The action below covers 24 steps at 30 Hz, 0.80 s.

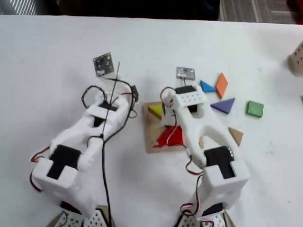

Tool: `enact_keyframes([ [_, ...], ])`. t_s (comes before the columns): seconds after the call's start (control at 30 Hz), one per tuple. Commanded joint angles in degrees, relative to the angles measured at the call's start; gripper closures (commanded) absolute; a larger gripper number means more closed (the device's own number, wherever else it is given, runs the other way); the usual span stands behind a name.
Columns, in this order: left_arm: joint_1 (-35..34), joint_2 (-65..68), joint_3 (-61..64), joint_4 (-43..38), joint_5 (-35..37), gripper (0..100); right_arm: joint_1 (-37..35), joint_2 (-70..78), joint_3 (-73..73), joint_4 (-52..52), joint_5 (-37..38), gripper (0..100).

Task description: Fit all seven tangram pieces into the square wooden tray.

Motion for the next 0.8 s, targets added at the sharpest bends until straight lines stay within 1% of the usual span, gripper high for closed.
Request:
enact_keyframes([
  [0.0,-0.4,-1.2,-2.6,-0.9,0.0,98,-1.4,-7.4,4.0,0.0,2.1,98.1],
  [0.1,-0.3,-1.2,-2.6,-0.9,0.0,98,-1.4,-14.1,9.8,-3.1,2.3,98.1],
  [0.23,-0.4,-1.2,-2.5,-0.9,0.0,98,-1.5,-22.5,17.1,-6.4,5.8,98.1],
  [0.4,-0.6,-1.2,-2.6,-0.9,0.0,98,-1.5,-30.5,22.2,-6.7,8.9,98.1],
  [0.5,-0.6,-1.2,-2.6,-0.9,0.0,98,-2.4,-32.7,24.1,-7.7,9.3,98.1],
  [0.77,-0.6,-1.2,-2.6,-0.9,0.0,98,-6.3,-32.7,25.3,-9.2,9.5,98.1],
])
